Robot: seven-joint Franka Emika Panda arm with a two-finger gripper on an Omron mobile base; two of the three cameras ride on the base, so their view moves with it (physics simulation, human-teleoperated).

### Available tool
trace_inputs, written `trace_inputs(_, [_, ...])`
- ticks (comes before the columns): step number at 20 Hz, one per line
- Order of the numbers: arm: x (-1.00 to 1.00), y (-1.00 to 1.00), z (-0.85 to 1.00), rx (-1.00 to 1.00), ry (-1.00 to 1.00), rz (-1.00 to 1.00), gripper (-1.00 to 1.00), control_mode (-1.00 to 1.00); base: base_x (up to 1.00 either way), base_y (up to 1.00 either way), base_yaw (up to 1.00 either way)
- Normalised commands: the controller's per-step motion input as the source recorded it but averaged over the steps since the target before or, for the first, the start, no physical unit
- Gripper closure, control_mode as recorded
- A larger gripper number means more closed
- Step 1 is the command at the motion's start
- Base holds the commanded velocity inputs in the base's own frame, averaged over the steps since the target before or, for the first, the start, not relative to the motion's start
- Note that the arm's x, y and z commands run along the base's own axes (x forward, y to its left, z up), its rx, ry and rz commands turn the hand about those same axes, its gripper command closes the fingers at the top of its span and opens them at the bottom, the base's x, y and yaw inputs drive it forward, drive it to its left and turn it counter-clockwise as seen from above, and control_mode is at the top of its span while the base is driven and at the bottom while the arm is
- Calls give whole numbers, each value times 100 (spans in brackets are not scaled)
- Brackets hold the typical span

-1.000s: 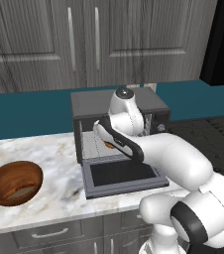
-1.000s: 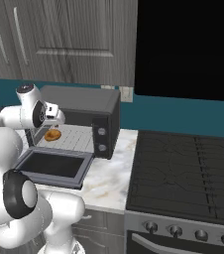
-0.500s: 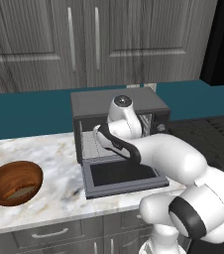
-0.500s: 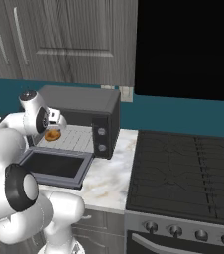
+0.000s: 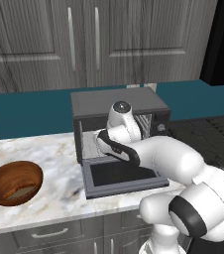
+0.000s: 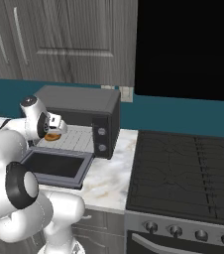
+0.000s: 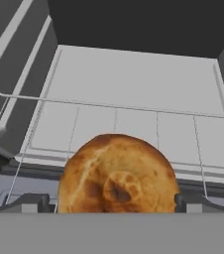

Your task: Pick up the heated bread from the toaster oven and place it in the bowl. Then move the bread bowl to the dining counter.

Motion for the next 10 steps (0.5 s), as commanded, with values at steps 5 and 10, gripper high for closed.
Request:
trace_inputs(5, [0,-4,-16,0,0,-7,-100,-100,0,0,0])
trace_inputs(10, [-8,-1,-2,0,-4,-5,-100,-100,0,0,0])
